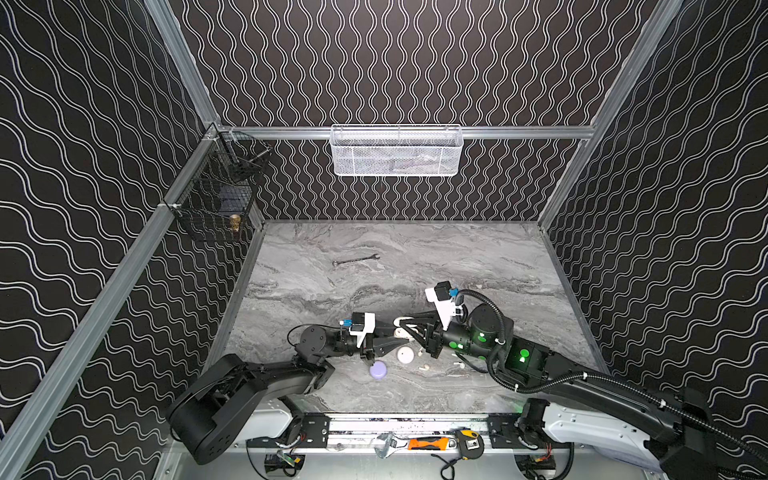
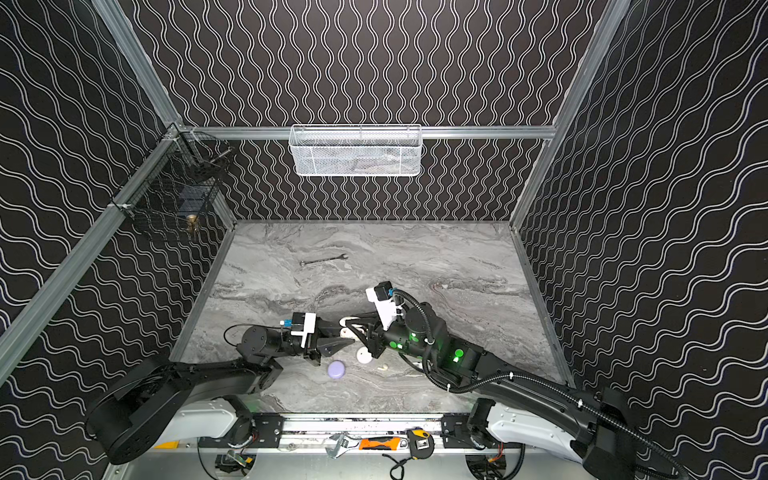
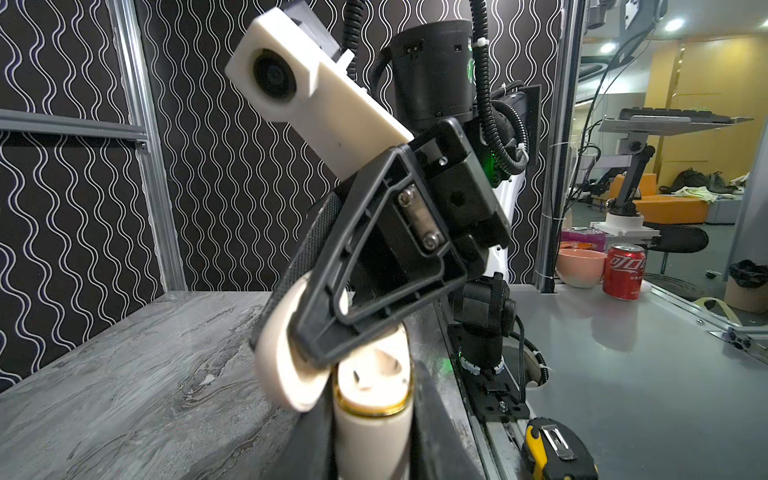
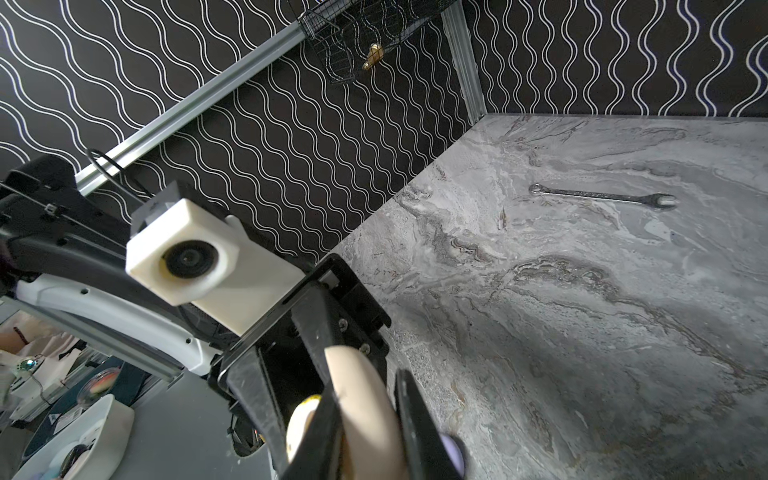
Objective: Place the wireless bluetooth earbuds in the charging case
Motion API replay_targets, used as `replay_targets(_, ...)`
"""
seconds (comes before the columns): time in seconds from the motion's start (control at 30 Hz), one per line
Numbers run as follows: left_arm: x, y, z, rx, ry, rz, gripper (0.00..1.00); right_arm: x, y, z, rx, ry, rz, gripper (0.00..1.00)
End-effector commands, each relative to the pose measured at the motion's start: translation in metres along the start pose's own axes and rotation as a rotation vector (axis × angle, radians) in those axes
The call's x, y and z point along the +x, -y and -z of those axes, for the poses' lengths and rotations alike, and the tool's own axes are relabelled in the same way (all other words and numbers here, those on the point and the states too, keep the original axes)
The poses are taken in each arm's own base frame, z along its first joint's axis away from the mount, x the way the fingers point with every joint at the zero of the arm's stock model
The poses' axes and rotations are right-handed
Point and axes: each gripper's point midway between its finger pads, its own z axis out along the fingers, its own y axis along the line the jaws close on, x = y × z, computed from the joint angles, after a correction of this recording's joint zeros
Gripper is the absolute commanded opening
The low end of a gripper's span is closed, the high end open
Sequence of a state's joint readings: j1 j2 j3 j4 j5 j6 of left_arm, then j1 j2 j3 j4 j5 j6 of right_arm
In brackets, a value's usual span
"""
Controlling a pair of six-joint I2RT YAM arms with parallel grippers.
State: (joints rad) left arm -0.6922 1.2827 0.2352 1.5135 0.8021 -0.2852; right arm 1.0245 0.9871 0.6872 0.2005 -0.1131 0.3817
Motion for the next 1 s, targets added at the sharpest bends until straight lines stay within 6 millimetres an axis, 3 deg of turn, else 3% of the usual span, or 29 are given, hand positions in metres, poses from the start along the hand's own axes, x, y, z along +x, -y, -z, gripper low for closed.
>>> replay_targets(0.0,-0.009,0.003,-0.002,0.017,0.027,-0.016,0.0,-0.001,-0.001,-0.004,-0.008,0.007,0.014,0.45)
replay_targets(0.2,-0.002,-0.009,0.001,-0.058,0.023,-0.003,0.0,-0.009,-0.001,0.0,0.011,0.017,0.011,0.58)
replay_targets(0.43,0.013,-0.029,0.004,-0.131,-0.007,0.048,0.0,-0.03,0.006,0.027,0.104,0.086,-0.008,0.65)
replay_targets(0.5,0.016,-0.032,0.005,-0.145,-0.012,0.054,0.0,-0.035,0.014,0.036,0.167,0.104,-0.032,0.65)
replay_targets(0.6,0.019,-0.039,0.009,-0.19,-0.011,0.052,0.0,-0.033,0.044,0.05,0.344,0.12,-0.121,0.65)
replay_targets(0.67,0.021,-0.044,0.014,-0.235,-0.011,0.05,0.0,-0.018,0.074,0.06,0.517,0.087,-0.195,0.64)
replay_targets(0.77,0.022,-0.051,0.021,-0.295,-0.009,0.044,0.0,0.009,0.102,0.063,0.662,-0.015,-0.243,0.61)
replay_targets(0.97,0.022,-0.062,0.034,-0.387,0.003,0.037,0.0,0.072,0.141,0.049,0.713,-0.21,-0.383,0.5)
